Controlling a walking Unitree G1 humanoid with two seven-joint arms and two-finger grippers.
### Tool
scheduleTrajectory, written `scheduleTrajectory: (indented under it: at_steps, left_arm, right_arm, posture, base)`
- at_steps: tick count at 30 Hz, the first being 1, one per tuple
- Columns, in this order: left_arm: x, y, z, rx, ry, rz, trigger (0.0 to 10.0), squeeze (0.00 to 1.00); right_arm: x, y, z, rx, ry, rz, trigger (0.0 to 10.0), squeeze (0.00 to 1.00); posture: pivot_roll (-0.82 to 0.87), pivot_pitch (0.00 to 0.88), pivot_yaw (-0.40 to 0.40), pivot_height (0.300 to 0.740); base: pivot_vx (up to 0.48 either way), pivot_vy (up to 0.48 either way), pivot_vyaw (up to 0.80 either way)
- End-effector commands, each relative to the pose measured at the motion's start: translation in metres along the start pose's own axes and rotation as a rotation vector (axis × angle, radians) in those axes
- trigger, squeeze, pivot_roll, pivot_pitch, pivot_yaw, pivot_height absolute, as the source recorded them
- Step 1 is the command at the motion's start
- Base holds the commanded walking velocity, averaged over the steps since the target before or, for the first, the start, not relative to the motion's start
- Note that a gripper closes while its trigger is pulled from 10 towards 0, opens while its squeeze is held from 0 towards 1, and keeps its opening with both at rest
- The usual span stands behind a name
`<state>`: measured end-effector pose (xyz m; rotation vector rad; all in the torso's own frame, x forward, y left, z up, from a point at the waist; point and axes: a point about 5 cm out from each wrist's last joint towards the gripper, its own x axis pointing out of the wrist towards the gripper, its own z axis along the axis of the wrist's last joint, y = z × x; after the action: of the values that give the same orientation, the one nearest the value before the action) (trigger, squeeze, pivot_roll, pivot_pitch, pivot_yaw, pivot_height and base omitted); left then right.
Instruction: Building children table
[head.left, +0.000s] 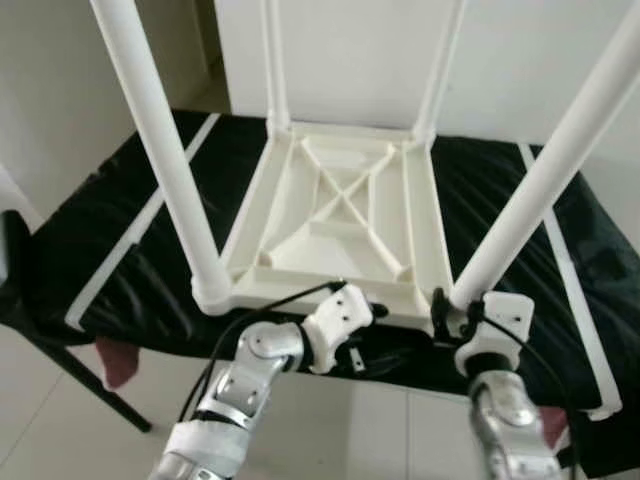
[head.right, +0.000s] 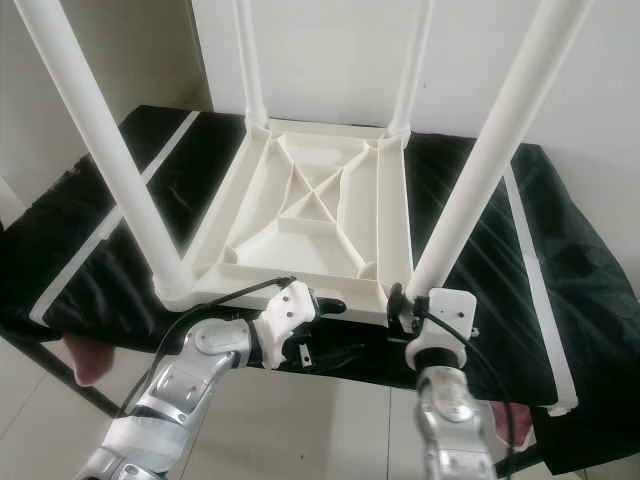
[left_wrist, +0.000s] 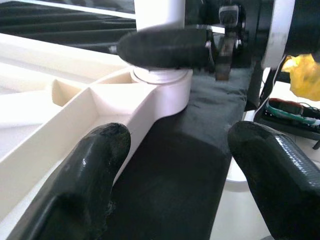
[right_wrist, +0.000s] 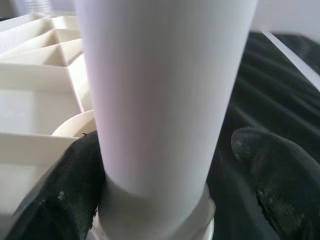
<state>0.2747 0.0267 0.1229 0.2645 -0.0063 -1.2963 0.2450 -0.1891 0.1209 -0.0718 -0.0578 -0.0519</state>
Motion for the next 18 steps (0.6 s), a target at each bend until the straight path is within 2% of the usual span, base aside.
scheduleTrajectory:
  at_steps: [1,3,4,10,12,13,17,18]
  left_arm:
    - [0.000,0.002,-0.001,-0.003,0.010,0.082,10.0,0.00]
    - [0.000,0.002,-0.001,-0.003,0.009,0.081,10.0,0.00]
    - [-0.001,0.002,-0.001,-0.002,0.011,0.080,10.0,0.00]
    - [-0.002,0.002,-0.001,0.004,0.015,0.076,10.0,0.00]
    - [-0.001,0.002,-0.001,0.005,0.015,0.074,10.0,0.00]
    - [0.000,0.001,0.000,0.006,0.013,0.068,10.0,0.00]
    - [0.001,0.000,0.000,0.005,0.011,0.065,10.0,0.00]
    - [0.001,0.000,0.000,0.008,0.012,0.062,10.0,0.00]
  right_arm:
    - [-0.001,-0.006,-0.004,-0.008,0.008,0.011,10.0,0.00]
    - [-0.001,-0.008,-0.004,-0.013,0.011,0.040,10.0,0.00]
    - [0.001,-0.014,-0.002,-0.031,0.011,0.133,10.0,0.00]
    - [0.005,-0.021,0.002,-0.048,0.000,0.230,10.0,0.00]
    - [0.006,-0.021,0.003,-0.046,-0.002,0.265,10.0,0.00]
    - [0.009,-0.021,0.004,-0.049,-0.006,0.341,10.0,0.00]
    - [0.013,-0.020,0.004,-0.055,0.001,0.414,10.0,0.00]
    - [0.016,-0.018,0.003,-0.059,0.011,0.458,9.6,0.00]
  posture:
    - [-0.04,0.041,-0.013,0.740]
    - [-0.04,0.041,-0.013,0.740]
    - [-0.04,0.042,-0.013,0.740]
    - [-0.03,0.039,-0.013,0.740]
    - [-0.04,0.036,-0.012,0.740]
    - [-0.03,0.033,-0.012,0.740]
    - [-0.03,0.031,-0.012,0.740]
    - [-0.03,0.028,-0.012,0.740]
  base:
    - [0.000,0.000,0.00]
    - [0.000,0.000,0.00]
    - [0.000,0.000,0.00]
    - [0.000,0.000,0.00]
    - [0.000,0.000,0.00]
    - [0.000,0.000,0.00]
    - [0.000,0.000,0.00]
    - [0.000,0.000,0.00]
